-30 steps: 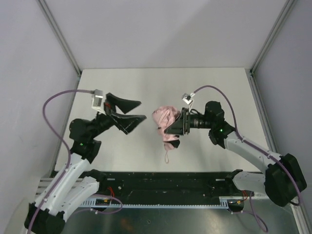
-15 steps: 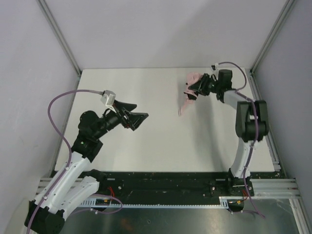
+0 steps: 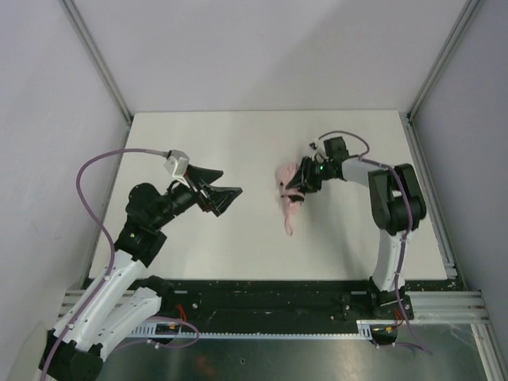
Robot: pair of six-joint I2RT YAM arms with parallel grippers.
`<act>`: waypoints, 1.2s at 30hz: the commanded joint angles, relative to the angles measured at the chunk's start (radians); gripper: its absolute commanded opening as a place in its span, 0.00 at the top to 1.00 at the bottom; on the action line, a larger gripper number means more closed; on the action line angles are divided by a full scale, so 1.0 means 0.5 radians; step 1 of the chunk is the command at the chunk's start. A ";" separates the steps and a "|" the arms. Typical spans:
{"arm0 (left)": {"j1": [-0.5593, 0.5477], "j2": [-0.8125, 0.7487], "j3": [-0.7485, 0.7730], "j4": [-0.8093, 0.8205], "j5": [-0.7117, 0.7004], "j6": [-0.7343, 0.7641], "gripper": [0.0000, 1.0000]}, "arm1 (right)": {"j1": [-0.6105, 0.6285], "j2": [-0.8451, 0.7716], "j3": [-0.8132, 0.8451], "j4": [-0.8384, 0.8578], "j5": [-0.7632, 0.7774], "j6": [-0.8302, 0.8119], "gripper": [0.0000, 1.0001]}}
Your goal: Put away the umbrella
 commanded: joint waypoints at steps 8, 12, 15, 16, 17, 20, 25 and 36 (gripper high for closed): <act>-0.043 -0.001 -0.008 0.077 0.023 -0.041 0.01 | 0.182 -1.296 -1.405 -0.159 0.293 0.067 0.72; -0.041 0.017 -0.016 0.082 0.075 -0.093 0.01 | -0.037 -1.558 -1.634 -0.341 0.477 0.026 0.68; -0.038 0.034 -0.029 0.094 0.087 -0.128 0.01 | -0.077 -1.552 -1.660 -0.399 0.532 0.027 0.63; -0.038 0.043 -0.029 0.095 0.089 -0.139 0.01 | -0.078 -1.528 -1.652 -0.432 0.589 0.032 0.60; -0.034 0.053 -0.027 0.096 0.095 -0.148 0.01 | -0.080 -1.509 -1.644 -0.453 0.635 0.043 0.56; -0.019 0.059 -0.023 0.096 0.177 -0.184 0.01 | -0.036 -1.479 -1.612 -0.515 0.827 0.097 0.39; -0.007 -0.003 -0.034 0.091 0.204 -0.205 0.01 | 0.034 -1.560 -1.500 -0.668 1.164 0.162 0.09; 0.030 -0.049 0.078 -0.012 0.062 -0.165 0.01 | 0.477 -2.063 -0.731 -1.252 2.119 0.007 0.01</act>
